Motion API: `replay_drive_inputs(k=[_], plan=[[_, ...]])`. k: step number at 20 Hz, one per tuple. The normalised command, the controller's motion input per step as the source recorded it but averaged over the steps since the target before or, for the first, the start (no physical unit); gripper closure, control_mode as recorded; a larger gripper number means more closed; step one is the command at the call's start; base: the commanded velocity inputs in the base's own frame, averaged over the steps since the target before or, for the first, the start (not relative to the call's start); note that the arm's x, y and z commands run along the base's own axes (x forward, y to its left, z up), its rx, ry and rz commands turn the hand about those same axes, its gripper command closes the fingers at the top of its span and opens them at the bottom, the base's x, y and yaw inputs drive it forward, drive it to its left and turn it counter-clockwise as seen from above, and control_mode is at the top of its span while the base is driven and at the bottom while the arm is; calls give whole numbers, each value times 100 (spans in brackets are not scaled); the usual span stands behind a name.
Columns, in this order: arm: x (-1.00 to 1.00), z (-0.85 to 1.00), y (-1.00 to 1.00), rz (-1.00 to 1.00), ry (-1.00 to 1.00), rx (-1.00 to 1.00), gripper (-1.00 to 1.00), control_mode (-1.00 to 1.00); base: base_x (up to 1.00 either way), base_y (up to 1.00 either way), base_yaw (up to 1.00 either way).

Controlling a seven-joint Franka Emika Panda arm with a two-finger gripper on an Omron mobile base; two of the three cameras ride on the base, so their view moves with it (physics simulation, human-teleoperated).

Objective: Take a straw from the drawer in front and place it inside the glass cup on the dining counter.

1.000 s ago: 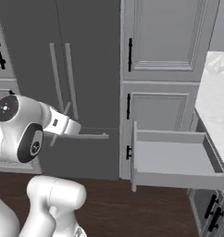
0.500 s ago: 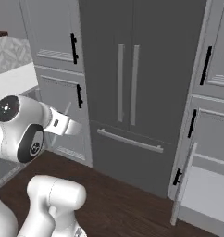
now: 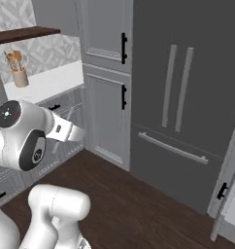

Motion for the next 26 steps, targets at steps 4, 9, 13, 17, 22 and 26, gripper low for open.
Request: replay_drive_inputs(k=[4,9,13,17,22,26], plan=[[0,0,0,0,0,0,100,100,-57,72,44],[0,0,0,0,0,0,100,100,-43,60,54],[0,0,0,0,0,0,100,100,-27,78,57],[0,0,0,0,0,0,100,100,-25,84,44],[0,0,0,0,0,0,100,100,-2,99,31],[0,0,0,0,0,0,100,100,11,100,31]])
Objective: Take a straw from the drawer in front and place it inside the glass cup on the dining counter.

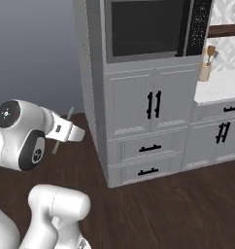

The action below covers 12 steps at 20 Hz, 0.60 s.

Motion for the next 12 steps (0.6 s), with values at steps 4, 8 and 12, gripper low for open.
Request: replay_drive_inputs(k=[4,8,12], plan=[[0,0,0,0,0,0,100,100,28,100,34],[0,0,0,0,0,0,100,100,56,93,38],[0,0,0,0,0,0,100,100,96,56,22]])
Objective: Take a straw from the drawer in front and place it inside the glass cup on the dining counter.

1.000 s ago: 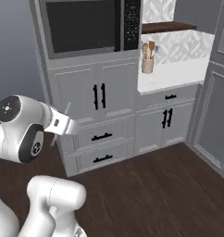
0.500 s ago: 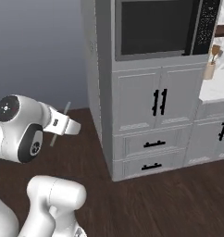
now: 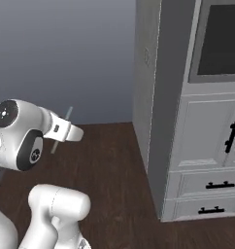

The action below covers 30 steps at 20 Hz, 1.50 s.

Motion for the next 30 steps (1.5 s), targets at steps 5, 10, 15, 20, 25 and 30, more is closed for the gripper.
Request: replay_drive_inputs(k=[5,10,15,20,25,30], plan=[[0,0,0,0,0,0,100,100,100,28,10],[0,0,0,0,0,0,100,100,99,32,35],[0,0,0,0,0,0,100,100,100,29,39],[0,0,0,0,0,0,100,100,100,16,41],[0,0,0,0,0,0,100,100,100,7,44],[0,0,0,0,0,0,100,100,100,0,47]])
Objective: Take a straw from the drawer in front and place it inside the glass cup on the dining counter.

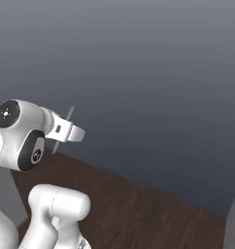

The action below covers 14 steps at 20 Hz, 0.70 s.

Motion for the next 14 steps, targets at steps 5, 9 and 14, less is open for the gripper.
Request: replay_drive_inputs(k=[5,9,14], plan=[[0,0,0,0,0,0,100,100,100,0,55],[0,0,0,0,0,0,100,100,100,0,63],[0,0,0,0,0,0,100,100,90,-4,70]])
